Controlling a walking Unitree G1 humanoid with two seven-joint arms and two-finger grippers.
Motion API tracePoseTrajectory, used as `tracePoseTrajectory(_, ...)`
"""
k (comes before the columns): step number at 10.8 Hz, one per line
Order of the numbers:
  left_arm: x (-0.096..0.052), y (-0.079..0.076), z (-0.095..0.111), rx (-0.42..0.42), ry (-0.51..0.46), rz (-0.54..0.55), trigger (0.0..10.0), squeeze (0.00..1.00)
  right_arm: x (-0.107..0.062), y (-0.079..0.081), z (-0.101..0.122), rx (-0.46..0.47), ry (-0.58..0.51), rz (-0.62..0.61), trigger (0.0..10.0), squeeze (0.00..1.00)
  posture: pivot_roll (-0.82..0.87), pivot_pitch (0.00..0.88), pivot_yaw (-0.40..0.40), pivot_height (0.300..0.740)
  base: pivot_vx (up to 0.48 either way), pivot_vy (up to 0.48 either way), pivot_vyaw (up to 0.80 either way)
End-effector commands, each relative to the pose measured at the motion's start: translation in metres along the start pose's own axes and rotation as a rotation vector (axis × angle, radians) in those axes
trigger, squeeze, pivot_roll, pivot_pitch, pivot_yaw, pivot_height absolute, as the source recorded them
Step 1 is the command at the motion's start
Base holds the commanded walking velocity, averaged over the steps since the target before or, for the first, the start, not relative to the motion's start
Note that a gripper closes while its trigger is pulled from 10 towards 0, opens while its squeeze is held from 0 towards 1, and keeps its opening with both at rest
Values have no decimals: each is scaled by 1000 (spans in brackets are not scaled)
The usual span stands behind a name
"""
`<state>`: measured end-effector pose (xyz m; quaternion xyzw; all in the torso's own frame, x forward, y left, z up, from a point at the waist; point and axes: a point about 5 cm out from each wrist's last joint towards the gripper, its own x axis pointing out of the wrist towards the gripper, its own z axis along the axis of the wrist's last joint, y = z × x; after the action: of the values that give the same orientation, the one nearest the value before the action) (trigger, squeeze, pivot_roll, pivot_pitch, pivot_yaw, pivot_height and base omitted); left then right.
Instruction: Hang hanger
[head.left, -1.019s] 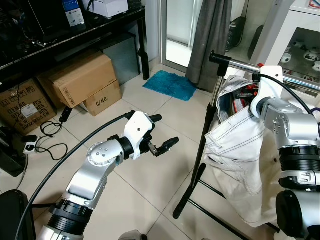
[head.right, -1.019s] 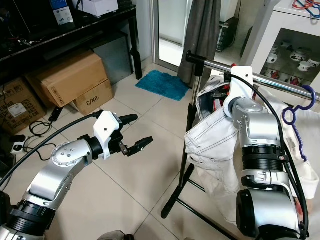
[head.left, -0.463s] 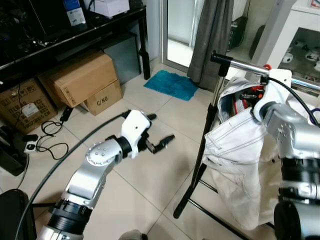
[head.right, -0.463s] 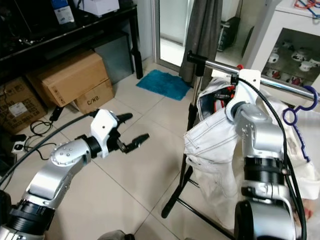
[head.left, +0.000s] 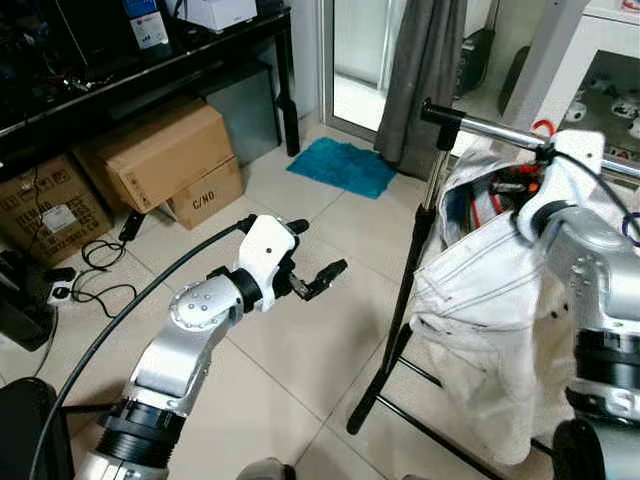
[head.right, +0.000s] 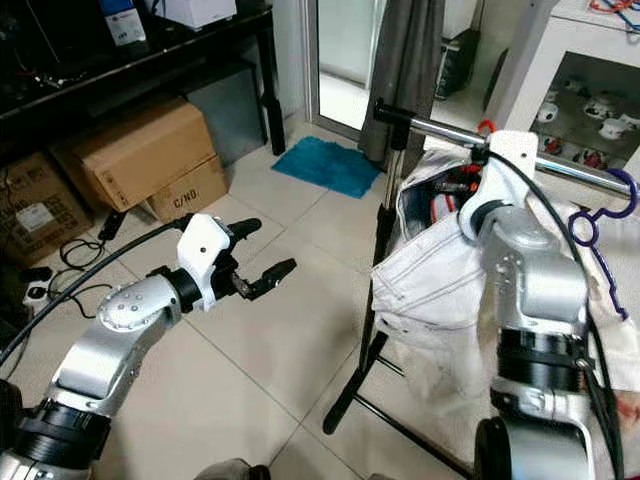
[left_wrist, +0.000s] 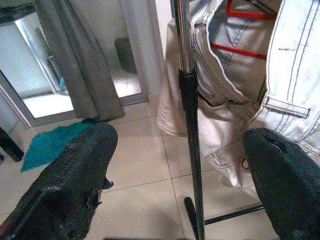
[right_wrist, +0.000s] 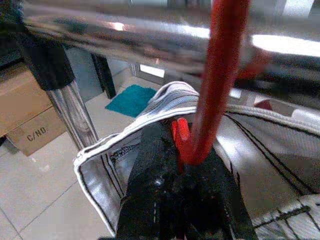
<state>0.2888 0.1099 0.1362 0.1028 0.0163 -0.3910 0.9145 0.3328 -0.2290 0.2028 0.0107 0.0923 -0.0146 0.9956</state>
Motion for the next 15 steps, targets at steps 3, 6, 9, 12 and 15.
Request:
tracePoseTrajectory(3,2,-2,-3,0,9,2,10000,0,-15,5,1,-5,-45,12,0,0,-16,0,80,740,0,0,0)
tracePoseTrajectory(6,1,-2,-3,0,10,3,10000,0,-30,6,-6,11,-44,15,0,0,-16,0,80,740,-288,0,0)
tracePoseTrajectory(9,0,0,-3,4,11,4,10000,0,-41,9,-6,18,-89,36,0,0,-22,0,85,740,-314,0,0)
tracePoseTrajectory(12,2,3,-2,16,10,11,10000,0,-40,13,-15,18,-80,52,0,0,-13,0,78,740,-97,0,0)
tracePoseTrajectory(15,6,16,12,-27,-58,-15,10000,1000,-39,37,-8,-26,-125,193,0,0,-4,0,71,740,0,0,0)
